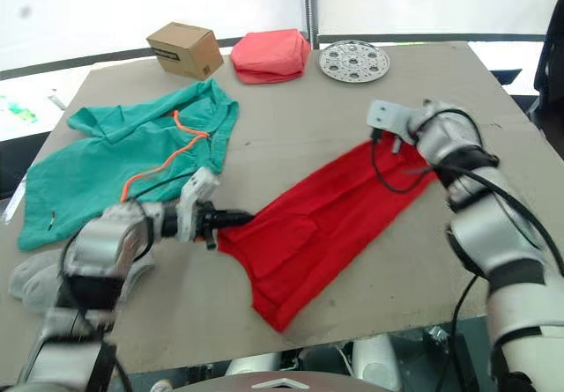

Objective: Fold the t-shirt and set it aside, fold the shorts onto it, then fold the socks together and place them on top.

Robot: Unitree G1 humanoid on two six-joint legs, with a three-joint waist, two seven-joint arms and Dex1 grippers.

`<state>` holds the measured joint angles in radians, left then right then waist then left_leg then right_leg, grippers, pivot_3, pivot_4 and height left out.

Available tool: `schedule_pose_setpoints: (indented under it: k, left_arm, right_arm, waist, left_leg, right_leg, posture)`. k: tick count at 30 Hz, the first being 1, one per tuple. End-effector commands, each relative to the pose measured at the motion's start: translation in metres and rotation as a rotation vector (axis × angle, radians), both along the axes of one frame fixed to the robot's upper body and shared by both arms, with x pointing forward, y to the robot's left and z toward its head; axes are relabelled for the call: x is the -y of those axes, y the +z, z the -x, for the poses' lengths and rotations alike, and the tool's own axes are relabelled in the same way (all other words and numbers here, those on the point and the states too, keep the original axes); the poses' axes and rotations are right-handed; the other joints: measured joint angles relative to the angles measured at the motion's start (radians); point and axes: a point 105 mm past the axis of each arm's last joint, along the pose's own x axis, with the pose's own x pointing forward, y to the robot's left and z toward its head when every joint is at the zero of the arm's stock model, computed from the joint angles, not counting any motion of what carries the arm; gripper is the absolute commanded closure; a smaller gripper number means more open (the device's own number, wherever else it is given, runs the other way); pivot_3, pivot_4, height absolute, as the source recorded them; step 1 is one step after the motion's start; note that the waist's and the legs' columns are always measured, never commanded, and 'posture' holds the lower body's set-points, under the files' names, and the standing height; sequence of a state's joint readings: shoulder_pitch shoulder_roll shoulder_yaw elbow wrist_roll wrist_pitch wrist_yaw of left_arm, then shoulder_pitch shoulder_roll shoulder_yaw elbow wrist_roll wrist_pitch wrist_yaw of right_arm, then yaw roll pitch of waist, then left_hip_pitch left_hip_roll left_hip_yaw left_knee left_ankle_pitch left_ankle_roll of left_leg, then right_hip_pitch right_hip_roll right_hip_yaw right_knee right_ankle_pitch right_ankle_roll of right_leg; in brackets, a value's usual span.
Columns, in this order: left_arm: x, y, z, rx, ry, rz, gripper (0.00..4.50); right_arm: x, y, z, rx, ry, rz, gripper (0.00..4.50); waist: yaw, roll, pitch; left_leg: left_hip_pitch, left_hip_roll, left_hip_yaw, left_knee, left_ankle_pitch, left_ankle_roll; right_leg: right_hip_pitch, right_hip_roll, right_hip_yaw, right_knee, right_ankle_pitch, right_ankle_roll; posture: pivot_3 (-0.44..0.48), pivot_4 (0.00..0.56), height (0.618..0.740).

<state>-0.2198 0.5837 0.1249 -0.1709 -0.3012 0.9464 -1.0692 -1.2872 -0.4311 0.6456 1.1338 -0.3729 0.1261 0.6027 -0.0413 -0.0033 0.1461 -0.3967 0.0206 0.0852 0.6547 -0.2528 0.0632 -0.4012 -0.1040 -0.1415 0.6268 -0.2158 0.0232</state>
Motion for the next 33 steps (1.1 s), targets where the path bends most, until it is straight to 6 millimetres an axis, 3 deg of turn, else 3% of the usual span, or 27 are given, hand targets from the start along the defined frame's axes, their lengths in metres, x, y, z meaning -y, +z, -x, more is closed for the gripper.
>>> schedule_pose_setpoints:
  k: [1,5,6,8,10,11,14,15,19,23,28,33]
  left_arm:
    - [0.006,0.013,0.015,0.046,0.163,0.037,4.50]
    - [0.015,0.009,0.032,0.087,0.359,0.055,4.50]
    - [0.018,0.007,0.035,0.088,0.379,0.056,4.50]
    - [0.024,0.004,0.038,0.090,0.387,0.082,4.50]
    - [0.022,0.003,0.036,0.092,0.396,0.101,3.84]
    - [0.019,0.004,0.032,0.109,0.389,0.116,3.57]
    - [0.016,0.016,0.025,0.146,0.277,0.217,2.36]
    - [0.014,0.019,0.025,0.118,0.213,0.248,1.72]
    - [0.005,0.024,0.016,0.059,0.034,0.228,1.72]
    - [0.002,0.018,0.011,-0.020,-0.064,0.178,1.72]
    - [0.005,0.009,0.014,-0.068,-0.145,0.118,1.72]
    - [0.003,-0.001,0.020,-0.108,-0.152,0.049,1.72]
  right_arm:
    - [-0.035,0.016,-0.008,0.123,0.129,0.060,4.47]
    - [-0.087,0.008,0.000,0.128,0.289,0.072,4.47]
    - [-0.091,0.006,0.001,0.123,0.299,0.060,4.13]
    - [-0.086,0.009,-0.002,0.160,0.279,0.041,3.40]
    - [-0.070,0.018,-0.007,0.192,0.212,-0.020,2.53]
    - [-0.058,0.022,-0.008,0.158,0.141,-0.153,2.10]
    - [-0.027,0.026,-0.007,0.071,0.005,-0.473,2.04]
    - [-0.014,0.025,-0.005,0.067,-0.035,-0.548,2.04]
    - [0.024,0.018,0.015,0.045,-0.227,-0.931,2.04]
    - [0.049,-0.006,0.036,0.056,-0.457,-1.148,2.04]
    - [0.051,-0.020,0.035,0.051,-0.613,-1.321,2.04]
    - [0.021,-0.023,0.021,-0.068,-0.573,-1.514,2.04]
  waist:
    - [0.005,0.000,0.000]
    - [0.009,0.000,0.000]
    - [0.009,0.000,0.000]
    - [0.014,0.000,0.001]
    - [0.024,0.000,0.001]
    - [0.029,0.000,0.001]
    - [0.035,0.000,0.001]
    - [0.034,-0.001,0.000]
    - [0.026,-0.001,0.000]
    - [0.022,0.001,0.001]
    - [0.009,0.001,0.001]
    - [0.002,0.001,0.000]
  left_leg:
    - [0.000,0.000,0.000,-0.002,0.001,-0.001]
    - [0.000,0.000,-0.004,-0.002,0.002,-0.003]
    - [0.000,0.000,-0.004,-0.001,0.002,-0.004]
    - [0.002,-0.001,-0.005,-0.001,0.002,-0.004]
    - [0.002,-0.001,-0.006,-0.001,0.002,-0.007]
    - [0.002,-0.001,-0.006,-0.001,0.002,-0.008]
    - [0.001,-0.001,-0.009,-0.001,0.003,-0.010]
    - [0.001,-0.001,-0.009,-0.001,0.003,-0.009]
    - [0.000,-0.001,-0.011,-0.001,0.004,-0.007]
    - [0.000,0.001,-0.010,-0.005,0.005,-0.007]
    - [0.001,0.001,-0.004,-0.005,0.005,-0.008]
    - [0.002,0.001,-0.003,-0.005,0.005,-0.007]
  right_leg:
    - [0.000,0.000,0.000,0.000,0.000,0.000]
    - [0.002,0.000,-0.003,0.000,0.000,0.000]
    - [0.002,0.000,-0.004,-0.001,0.000,0.000]
    - [0.004,0.000,-0.003,-0.001,0.000,0.000]
    - [0.003,0.000,-0.004,0.000,0.000,-0.001]
    - [0.003,0.000,-0.005,0.000,0.000,-0.001]
    - [0.004,0.000,-0.006,0.000,0.000,-0.002]
    - [0.004,0.000,-0.007,-0.001,0.001,-0.003]
    - [0.004,0.001,-0.008,0.000,0.001,-0.003]
    - [0.003,0.002,-0.008,0.000,0.001,-0.003]
    - [0.000,0.003,-0.004,0.000,0.001,-0.003]
    - [-0.001,0.004,-0.001,0.000,-0.001,0.000]
  posture:
    - [0.000,0.150,0.736]
    - [0.000,0.150,0.736]
    - [0.000,0.150,0.736]
    - [0.000,0.150,0.736]
    - [0.000,0.150,0.736]
    - [0.000,0.150,0.736]
    - [0.000,0.150,0.736]
    - [0.000,0.150,0.736]
    - [0.000,0.150,0.736]
    - [0.000,0.150,0.736]
    - [0.000,0.150,0.736]
    - [0.000,0.150,0.736]
